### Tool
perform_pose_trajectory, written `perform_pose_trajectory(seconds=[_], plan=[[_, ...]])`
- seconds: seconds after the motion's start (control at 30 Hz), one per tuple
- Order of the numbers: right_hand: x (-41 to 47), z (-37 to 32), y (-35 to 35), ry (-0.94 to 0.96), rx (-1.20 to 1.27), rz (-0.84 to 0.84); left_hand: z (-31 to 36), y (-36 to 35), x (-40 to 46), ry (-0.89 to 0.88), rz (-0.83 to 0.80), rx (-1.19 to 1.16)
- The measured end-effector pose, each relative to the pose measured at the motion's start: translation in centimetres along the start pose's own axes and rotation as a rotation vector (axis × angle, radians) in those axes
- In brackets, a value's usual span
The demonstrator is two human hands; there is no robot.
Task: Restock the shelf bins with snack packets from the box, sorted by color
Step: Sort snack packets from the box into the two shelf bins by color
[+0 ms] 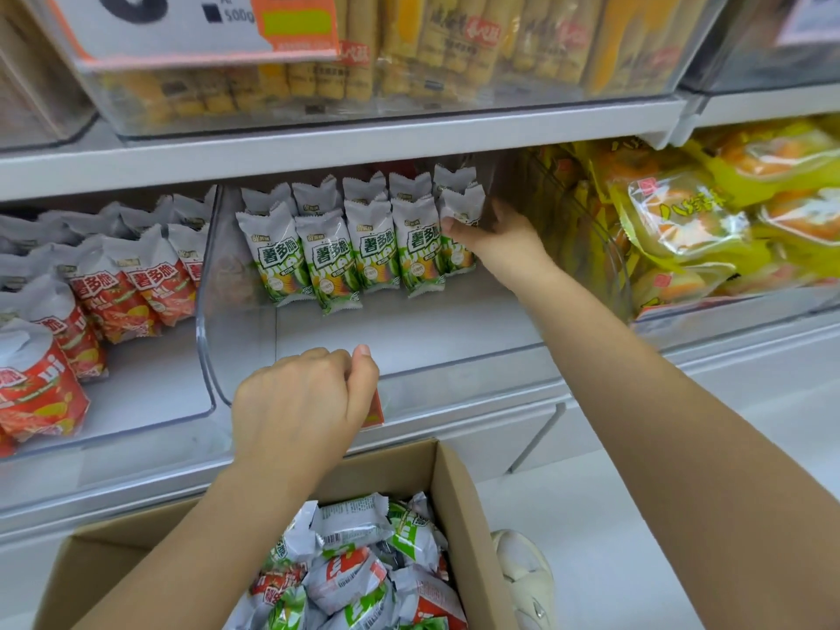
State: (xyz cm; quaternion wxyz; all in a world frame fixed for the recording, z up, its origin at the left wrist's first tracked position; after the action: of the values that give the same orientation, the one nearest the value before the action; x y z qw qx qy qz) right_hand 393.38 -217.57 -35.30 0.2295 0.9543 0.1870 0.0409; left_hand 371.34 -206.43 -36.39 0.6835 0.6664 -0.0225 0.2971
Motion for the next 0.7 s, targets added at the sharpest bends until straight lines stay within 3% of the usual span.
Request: perform_pose_trajectory(seconds=[0.13, 0.2, 0.3, 0.37, 0.47, 0.57, 0.7], plan=[[-6.4, -1.3, 1.3, 0.012, 0.019, 0.103, -0.2, 0.0, -0.1, 0.07, -0.12, 0.011], [-9.6, -2.4, 1.4, 0.033, 0.049, 0.089, -0.5, 0.4, 0.1, 0.134, -0.168, -0.143], [-15.1, -2.3, 0.6, 0.037, 0.115, -0.013, -0.4, 3.2, -1.3, 0.081, -0.033, -0.495], [-19.3, -1.0, -1.0, -0.013, 0.149, -0.12, -0.7, 4.8, -3.9, 0.022, 0.06, -0.6], [-23.8, 1.9, -3.9, 0.0, -0.11, -0.222, -2.3, 5.7, -10.3, 0.034, 0.075, -0.61], [-27.5, 4.6, -7.3, 0.012, -0.443, -0.38, -5.5, 3.2, -17.2, 0.171, -0.141, -0.483], [-31.8, 10.5, -12.4, -0.024, -0.761, -0.737, -10.1, -2.6, -25.8, 0.447, -0.681, -0.323]])
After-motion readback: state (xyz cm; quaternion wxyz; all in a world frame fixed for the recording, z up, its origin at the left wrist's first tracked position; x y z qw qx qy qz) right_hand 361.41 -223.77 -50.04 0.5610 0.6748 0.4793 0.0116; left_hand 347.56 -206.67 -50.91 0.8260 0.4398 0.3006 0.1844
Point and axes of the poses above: each hand's wrist, its own x-axis towards the middle knuckle, its own y-axis out of the back of the hand, z = x × y, the point moved 5 cm from there along x, towards the middle knuckle, and after that the axes turned 1 degree about -x, right-handed, at the moved point
